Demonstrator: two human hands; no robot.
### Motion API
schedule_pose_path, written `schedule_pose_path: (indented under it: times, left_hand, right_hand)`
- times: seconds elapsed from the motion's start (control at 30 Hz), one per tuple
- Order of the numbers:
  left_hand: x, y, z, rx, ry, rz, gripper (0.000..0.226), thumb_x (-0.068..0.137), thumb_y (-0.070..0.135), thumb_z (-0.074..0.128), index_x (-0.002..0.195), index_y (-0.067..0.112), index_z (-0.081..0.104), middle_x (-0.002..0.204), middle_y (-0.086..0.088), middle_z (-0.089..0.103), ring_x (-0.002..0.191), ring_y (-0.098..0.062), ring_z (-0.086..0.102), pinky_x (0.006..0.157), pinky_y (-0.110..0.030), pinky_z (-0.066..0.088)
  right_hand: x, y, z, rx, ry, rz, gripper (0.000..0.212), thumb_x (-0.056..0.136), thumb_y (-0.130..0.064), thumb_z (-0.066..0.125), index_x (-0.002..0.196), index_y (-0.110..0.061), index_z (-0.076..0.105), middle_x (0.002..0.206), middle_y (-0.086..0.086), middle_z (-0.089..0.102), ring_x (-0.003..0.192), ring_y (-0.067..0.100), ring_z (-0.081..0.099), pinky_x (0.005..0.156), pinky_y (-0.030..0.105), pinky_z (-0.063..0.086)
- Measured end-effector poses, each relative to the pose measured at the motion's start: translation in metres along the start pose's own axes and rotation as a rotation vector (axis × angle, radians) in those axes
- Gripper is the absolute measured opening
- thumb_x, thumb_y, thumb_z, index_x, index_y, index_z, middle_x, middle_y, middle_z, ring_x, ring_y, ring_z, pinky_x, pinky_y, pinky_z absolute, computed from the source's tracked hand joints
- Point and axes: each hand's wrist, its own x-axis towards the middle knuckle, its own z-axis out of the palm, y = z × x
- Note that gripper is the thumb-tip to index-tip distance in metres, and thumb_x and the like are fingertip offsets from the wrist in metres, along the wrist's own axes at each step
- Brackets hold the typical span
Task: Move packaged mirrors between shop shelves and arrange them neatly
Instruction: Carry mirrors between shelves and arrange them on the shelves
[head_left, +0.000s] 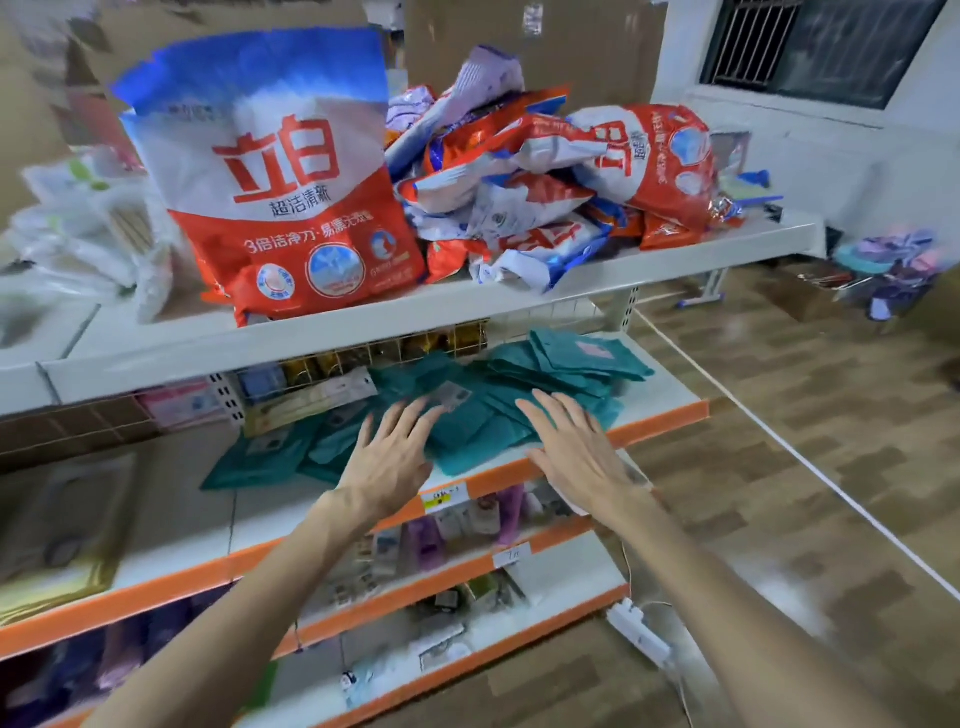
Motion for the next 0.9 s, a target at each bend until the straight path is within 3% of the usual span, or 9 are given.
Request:
schedule_pose_path:
  times: [0.17,0.3,0.43,0.57,0.67,0.77,0.9]
  left_hand:
    - [0.01,-0.018,0.008,0.041,-0.039,-0.088,0.078,0.091,0.036,0.055,0.154,0.027,0.009,0.157,0.003,0.018,0.142,-0.027,0.021,0.114,-0.053,0.025]
    - [0.032,-0.043,0.016,0.045,-0.035,-0.075,0.075,0.089,0.036,0.056,0.154,0.024,0.02,0.16,-0.001,0.019,0.148,-0.027,0.014,0.116,-0.051,0.02]
    - [0.057,-0.062,0.029,-0.017,0.063,-0.109,0.065,0.093,0.045,0.036,0.152,0.02,0.03,0.159,-0.003,0.025,0.148,-0.025,0.02,0.119,-0.05,0.016]
    - [0.069,-0.084,0.04,-0.105,0.004,-0.198,0.068,0.094,0.038,0.051,0.153,0.022,0.021,0.161,0.002,0.018,0.149,-0.02,0.012,0.119,-0.045,0.01]
    - [0.064,-0.102,0.039,-0.134,-0.005,-0.255,0.07,0.095,0.041,0.051,0.154,0.024,0.018,0.161,0.003,0.016,0.149,-0.019,0.011,0.12,-0.046,0.012]
    - [0.06,-0.121,0.043,-0.132,-0.008,-0.287,0.069,0.093,0.037,0.056,0.152,0.023,0.022,0.158,-0.001,0.023,0.146,-0.022,0.019,0.118,-0.049,0.02]
    - [0.055,-0.146,0.063,-0.111,-0.034,-0.379,0.065,0.092,0.022,0.053,0.151,0.018,0.027,0.158,-0.006,0.027,0.145,-0.028,0.025,0.116,-0.052,0.024]
  right_hand:
    - [0.037,-0.003,0.013,0.032,-0.023,-0.081,0.064,0.098,-0.038,0.05,0.154,-0.023,0.024,0.16,0.002,0.025,0.146,0.025,0.02,0.114,0.043,0.028]
    - [0.065,-0.007,0.022,-0.003,-0.039,-0.119,0.059,0.096,-0.039,0.052,0.148,-0.019,0.033,0.151,0.007,0.038,0.14,0.029,0.029,0.11,0.043,0.031]
    - [0.099,0.0,0.02,-0.039,-0.039,-0.145,0.062,0.093,-0.041,0.057,0.147,-0.019,0.037,0.15,0.007,0.041,0.137,0.031,0.035,0.109,0.043,0.034]
    - [0.124,0.007,0.027,-0.053,0.006,-0.185,0.067,0.076,-0.034,0.079,0.135,-0.014,0.054,0.133,0.009,0.058,0.121,0.034,0.054,0.093,0.045,0.049]
    - [0.14,0.006,0.038,-0.007,0.027,-0.177,0.066,0.066,-0.03,0.084,0.125,-0.01,0.062,0.123,0.011,0.064,0.113,0.035,0.06,0.087,0.045,0.052]
    - [0.154,-0.002,0.055,0.044,-0.003,-0.21,0.065,0.07,-0.029,0.08,0.128,-0.009,0.058,0.132,0.01,0.058,0.122,0.034,0.054,0.098,0.044,0.045]
    - [0.169,-0.012,0.088,0.041,-0.15,-0.217,0.072,0.089,-0.04,0.065,0.148,-0.014,0.033,0.156,0.005,0.03,0.146,0.026,0.023,0.118,0.039,0.021]
